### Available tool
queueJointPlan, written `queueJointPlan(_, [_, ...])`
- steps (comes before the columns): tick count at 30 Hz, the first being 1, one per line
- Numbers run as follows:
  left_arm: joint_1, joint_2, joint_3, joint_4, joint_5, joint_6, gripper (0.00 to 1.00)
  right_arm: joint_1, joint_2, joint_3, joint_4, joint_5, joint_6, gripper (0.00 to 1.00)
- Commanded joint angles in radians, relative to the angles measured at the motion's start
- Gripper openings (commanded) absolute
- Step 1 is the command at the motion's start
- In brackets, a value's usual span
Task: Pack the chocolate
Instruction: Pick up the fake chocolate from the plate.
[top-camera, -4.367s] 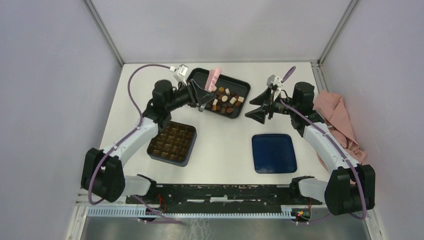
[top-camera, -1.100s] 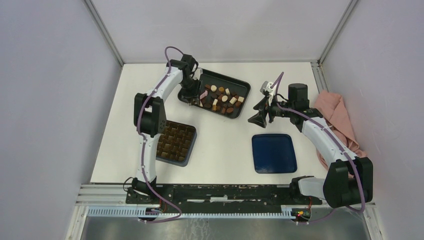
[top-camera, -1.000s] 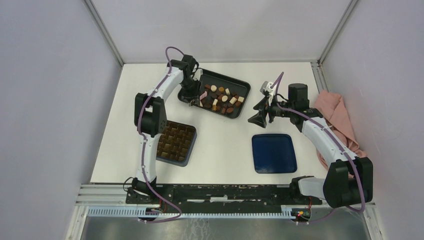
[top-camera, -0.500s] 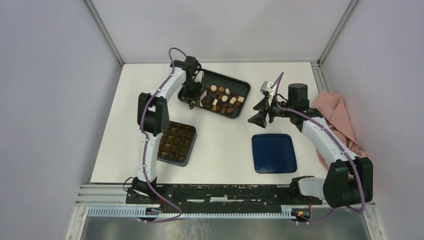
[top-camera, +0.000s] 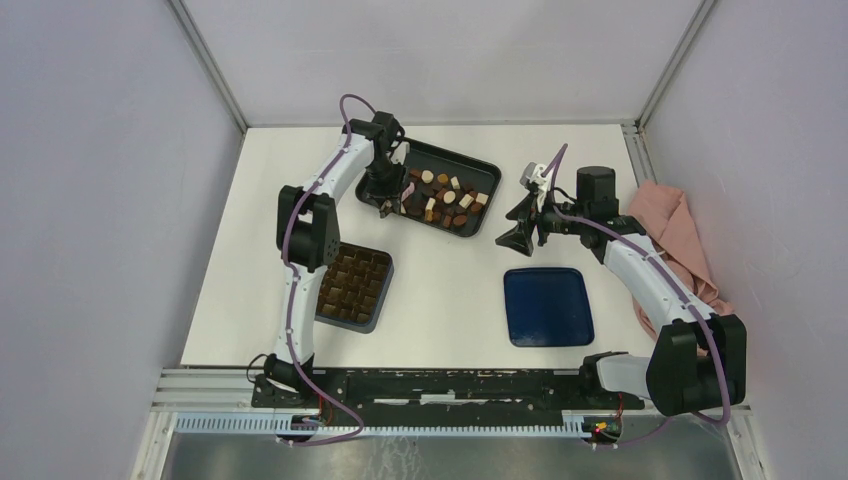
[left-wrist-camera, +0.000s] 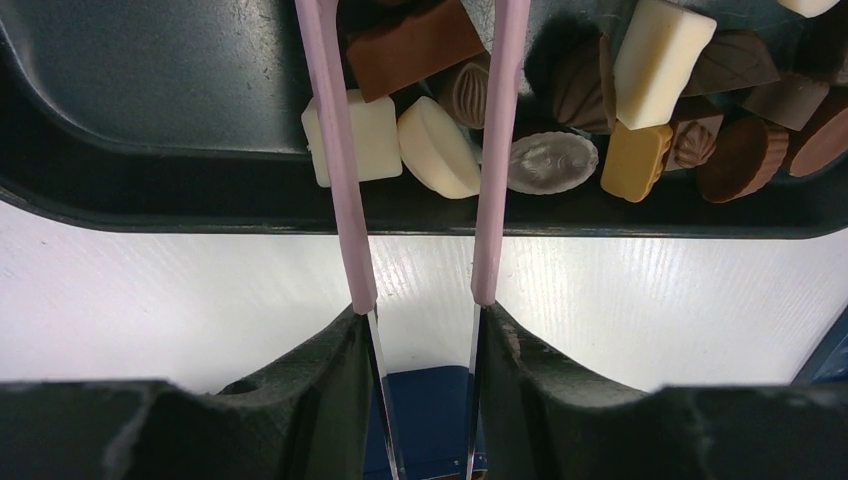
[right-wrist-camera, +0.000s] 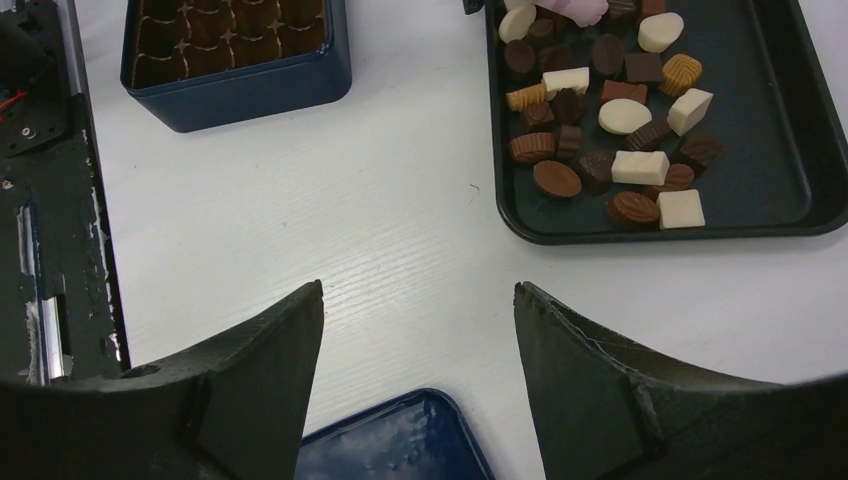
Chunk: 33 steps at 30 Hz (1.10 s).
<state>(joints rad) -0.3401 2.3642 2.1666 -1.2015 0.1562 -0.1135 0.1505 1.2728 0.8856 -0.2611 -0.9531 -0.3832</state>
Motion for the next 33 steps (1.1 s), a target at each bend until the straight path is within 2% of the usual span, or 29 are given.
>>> queueJointPlan(1, [-0.005, 0.002, 0.033, -0.015, -0.029, 0.025, 0.45, 0.006, -0.02, 0.046, 0.01, -0.032, -0.014, 0.75])
queueJointPlan(5, [-0.008, -0.001, 0.039, -0.015, -0.035, 0.022, 0.41, 0.007, -0.022, 0.045, 0.009, -0.032, -0.016, 0.75])
queueJointPlan(8, [-0.009, -0.008, 0.046, -0.01, -0.032, 0.018, 0.29, 0.006, -0.022, 0.046, 0.009, -0.033, -0.016, 0.75])
queueJointPlan(14, [-0.009, -0.017, 0.059, -0.001, -0.021, 0.012, 0.27, 0.005, -0.026, 0.046, 0.01, -0.033, -0.016, 0.75])
queueJointPlan(21, [-0.004, -0.052, 0.047, 0.044, -0.013, -0.003, 0.16, 0.006, -0.027, 0.046, 0.008, -0.035, -0.017, 0.75])
queueJointPlan(33, [0.0, -0.118, 0.012, 0.086, -0.003, -0.013, 0.11, 0.006, -0.022, 0.045, 0.007, -0.035, -0.019, 0.75])
